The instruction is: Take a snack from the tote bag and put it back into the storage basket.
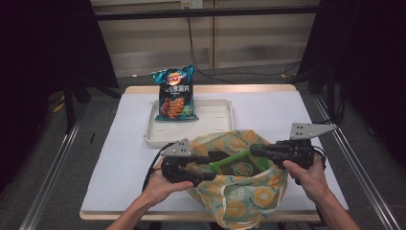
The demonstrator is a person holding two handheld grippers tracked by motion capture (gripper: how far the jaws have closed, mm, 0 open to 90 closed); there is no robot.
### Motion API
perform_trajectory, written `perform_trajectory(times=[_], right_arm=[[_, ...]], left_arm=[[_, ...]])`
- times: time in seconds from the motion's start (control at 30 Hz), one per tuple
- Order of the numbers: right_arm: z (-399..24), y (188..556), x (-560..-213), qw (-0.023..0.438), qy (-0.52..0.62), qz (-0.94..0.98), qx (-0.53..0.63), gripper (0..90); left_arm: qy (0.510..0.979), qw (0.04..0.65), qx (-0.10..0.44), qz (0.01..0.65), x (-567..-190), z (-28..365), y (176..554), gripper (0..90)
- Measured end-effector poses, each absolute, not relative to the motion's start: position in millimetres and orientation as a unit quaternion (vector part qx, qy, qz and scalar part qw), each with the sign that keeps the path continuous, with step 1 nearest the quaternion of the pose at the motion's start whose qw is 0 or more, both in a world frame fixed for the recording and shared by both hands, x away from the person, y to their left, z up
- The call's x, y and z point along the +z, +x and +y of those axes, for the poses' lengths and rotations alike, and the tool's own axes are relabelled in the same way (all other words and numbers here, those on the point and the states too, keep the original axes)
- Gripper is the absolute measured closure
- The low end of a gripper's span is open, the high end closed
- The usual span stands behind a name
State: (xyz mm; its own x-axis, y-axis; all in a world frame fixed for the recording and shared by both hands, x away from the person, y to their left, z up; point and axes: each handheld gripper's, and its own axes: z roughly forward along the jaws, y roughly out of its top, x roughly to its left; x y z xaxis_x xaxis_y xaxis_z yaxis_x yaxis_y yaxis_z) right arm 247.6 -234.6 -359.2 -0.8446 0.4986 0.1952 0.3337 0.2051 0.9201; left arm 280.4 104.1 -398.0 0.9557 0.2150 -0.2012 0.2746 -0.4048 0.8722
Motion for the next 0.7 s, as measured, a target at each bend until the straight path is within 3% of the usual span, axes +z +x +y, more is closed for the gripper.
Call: perform_trajectory(times=[0.7], right_arm=[[-202,269,-339,0.065,0.235,0.786,0.568,86.9]], left_arm=[[0.829,0.55,-0.017,0.102,-358,72,306,40.4]])
